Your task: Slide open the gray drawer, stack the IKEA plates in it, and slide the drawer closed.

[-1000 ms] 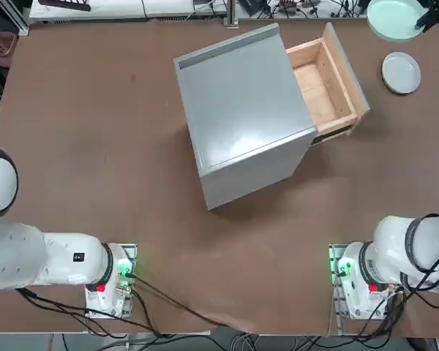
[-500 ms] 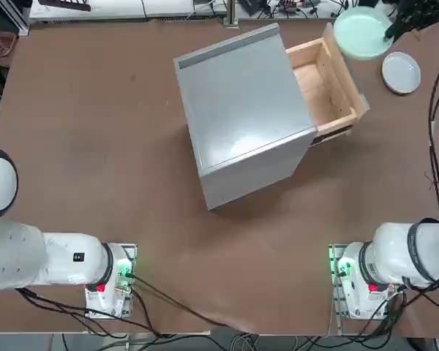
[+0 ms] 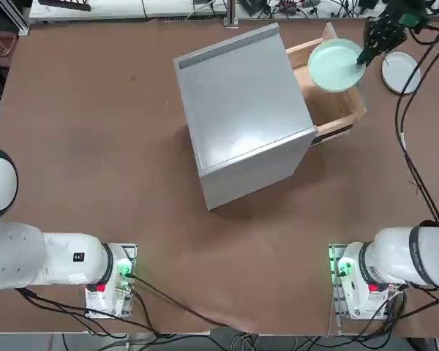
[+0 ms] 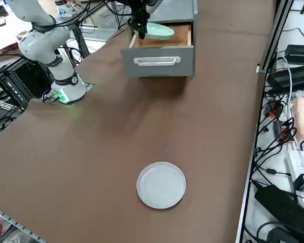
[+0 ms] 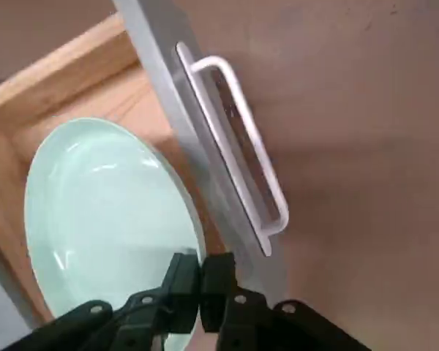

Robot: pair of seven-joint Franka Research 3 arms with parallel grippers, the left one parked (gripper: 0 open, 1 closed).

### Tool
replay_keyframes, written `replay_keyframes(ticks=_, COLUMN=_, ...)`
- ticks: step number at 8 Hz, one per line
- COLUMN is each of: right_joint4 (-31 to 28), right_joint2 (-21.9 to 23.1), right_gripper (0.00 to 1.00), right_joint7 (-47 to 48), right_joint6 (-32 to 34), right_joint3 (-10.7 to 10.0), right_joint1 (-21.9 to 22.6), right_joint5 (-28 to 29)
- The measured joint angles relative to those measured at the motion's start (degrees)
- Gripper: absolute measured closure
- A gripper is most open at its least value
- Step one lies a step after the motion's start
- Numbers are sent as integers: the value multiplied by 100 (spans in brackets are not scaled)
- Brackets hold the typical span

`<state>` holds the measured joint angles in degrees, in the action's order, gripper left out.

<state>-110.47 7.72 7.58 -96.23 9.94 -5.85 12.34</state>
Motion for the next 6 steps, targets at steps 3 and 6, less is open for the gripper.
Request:
replay_keyframes(ticks=3, right_joint4=-302, right_joint2=-8, right_gripper=96, right_joint7=208, right_joint6=-389, right_joint3=547, right_joint1=18, right_joint5=-256)
replay_keyframes(ticks=6, right_joint4=-369, right_joint2=-188, right_gripper=86, right_joint7=609, right_joint6=-764, right_joint3=734, right_joint1=161, right_joint5=-268)
